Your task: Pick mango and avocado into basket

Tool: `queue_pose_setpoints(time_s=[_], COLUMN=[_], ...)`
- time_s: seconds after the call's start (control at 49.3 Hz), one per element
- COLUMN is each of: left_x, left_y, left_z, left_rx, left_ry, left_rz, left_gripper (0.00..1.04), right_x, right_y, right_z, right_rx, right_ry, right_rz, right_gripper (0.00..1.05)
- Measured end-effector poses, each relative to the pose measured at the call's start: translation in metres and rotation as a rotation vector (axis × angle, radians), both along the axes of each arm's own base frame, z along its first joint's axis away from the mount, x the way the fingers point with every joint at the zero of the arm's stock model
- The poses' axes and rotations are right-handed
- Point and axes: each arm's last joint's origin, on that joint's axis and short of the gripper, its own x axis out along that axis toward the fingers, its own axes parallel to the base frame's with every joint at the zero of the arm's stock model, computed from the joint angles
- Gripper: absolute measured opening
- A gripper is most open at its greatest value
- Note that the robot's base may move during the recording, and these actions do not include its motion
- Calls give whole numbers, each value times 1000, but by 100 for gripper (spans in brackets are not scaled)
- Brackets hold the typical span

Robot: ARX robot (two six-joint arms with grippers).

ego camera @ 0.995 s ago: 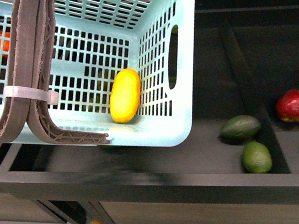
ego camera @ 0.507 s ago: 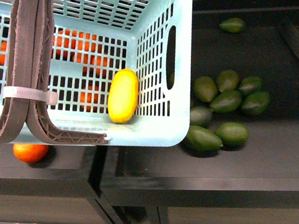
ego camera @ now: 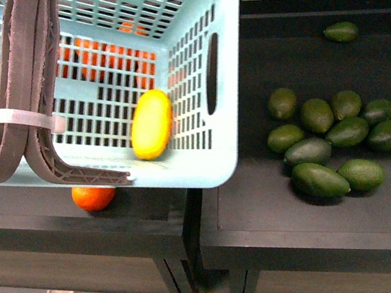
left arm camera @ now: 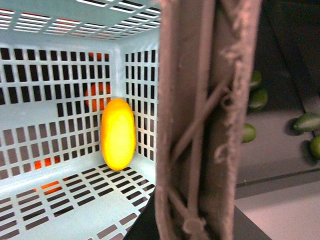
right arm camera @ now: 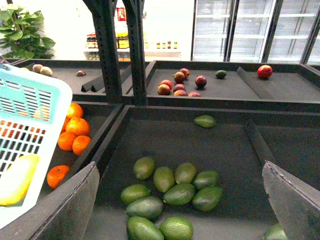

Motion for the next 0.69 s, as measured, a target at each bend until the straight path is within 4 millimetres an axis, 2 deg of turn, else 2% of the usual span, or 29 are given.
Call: queue_pose_setpoints(time_s=[0.325,0.467,0.589,0.69], left_x=[-2,-1,-1,-1], left_y=[-5,-2,-2,-3], left_z=[0,0,0,0], left_rx=[-9,0,-4,-10], left_ry=[4,0,2,4], left_rz=[-24,-5,-13,-23], left_gripper=[6,6,6,6], right_x=[0,4,22,52], right_y=[0,-4,-13,-21], right_z=[0,3,7,20], right_rx=[0,115,154,162], right_ry=[0,-35,-18,16], right_rz=[0,-269,-286,-284], right_gripper=[97,97,97,97])
